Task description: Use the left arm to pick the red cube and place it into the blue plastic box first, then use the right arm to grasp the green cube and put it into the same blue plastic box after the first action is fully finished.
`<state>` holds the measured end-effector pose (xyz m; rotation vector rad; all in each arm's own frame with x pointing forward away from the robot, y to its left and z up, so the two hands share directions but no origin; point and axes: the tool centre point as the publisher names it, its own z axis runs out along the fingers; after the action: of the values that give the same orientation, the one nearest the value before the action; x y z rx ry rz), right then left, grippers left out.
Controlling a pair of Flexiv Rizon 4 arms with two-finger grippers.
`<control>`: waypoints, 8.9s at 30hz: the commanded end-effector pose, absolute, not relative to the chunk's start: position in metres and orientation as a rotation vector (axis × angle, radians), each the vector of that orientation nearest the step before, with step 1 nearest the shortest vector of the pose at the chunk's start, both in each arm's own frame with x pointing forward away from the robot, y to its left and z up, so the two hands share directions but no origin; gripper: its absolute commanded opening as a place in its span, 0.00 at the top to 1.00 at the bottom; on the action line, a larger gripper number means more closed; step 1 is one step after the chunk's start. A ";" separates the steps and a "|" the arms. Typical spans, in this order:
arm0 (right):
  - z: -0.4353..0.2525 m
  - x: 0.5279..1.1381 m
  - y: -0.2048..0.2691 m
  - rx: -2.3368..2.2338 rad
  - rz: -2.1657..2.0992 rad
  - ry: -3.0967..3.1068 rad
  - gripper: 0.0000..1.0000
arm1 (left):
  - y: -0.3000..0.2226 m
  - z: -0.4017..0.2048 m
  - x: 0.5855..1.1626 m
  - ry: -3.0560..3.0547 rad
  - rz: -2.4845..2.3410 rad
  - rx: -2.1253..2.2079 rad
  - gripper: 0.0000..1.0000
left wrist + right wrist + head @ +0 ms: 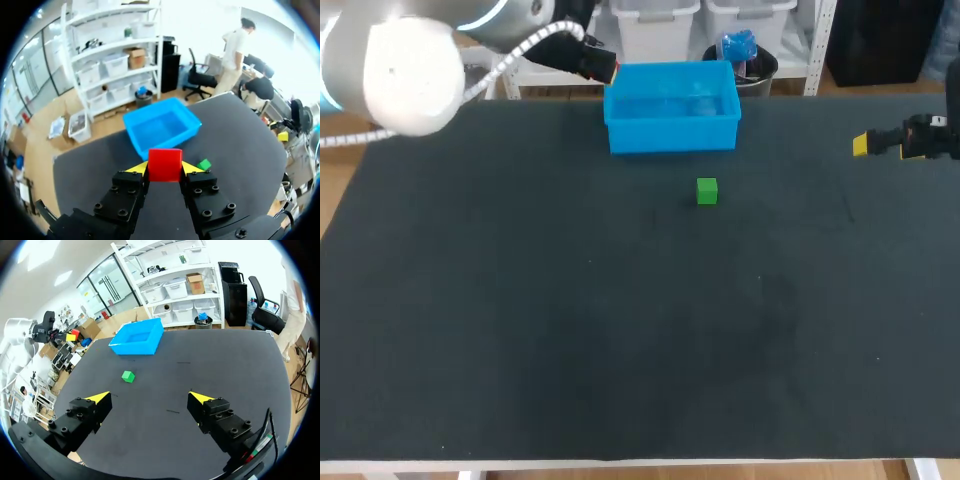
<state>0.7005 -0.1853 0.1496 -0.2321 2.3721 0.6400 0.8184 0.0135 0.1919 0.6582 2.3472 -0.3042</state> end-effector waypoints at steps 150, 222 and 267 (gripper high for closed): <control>0.149 0.701 -0.185 -0.233 0.640 2.372 0.00 | 0.023 0.165 0.841 2.182 -0.442 0.810 0.00; 0.155 0.719 -0.063 -0.470 0.253 2.540 0.00 | 0.075 0.168 0.689 2.040 -0.638 0.788 0.00; 0.099 0.731 0.004 -0.094 0.266 2.790 0.00 | 0.075 0.168 0.689 2.040 -0.638 0.788 0.00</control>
<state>0.7159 -0.0079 0.1077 -0.0967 2.7409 0.2611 0.6898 0.0735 0.1683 0.7879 2.0438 -0.6352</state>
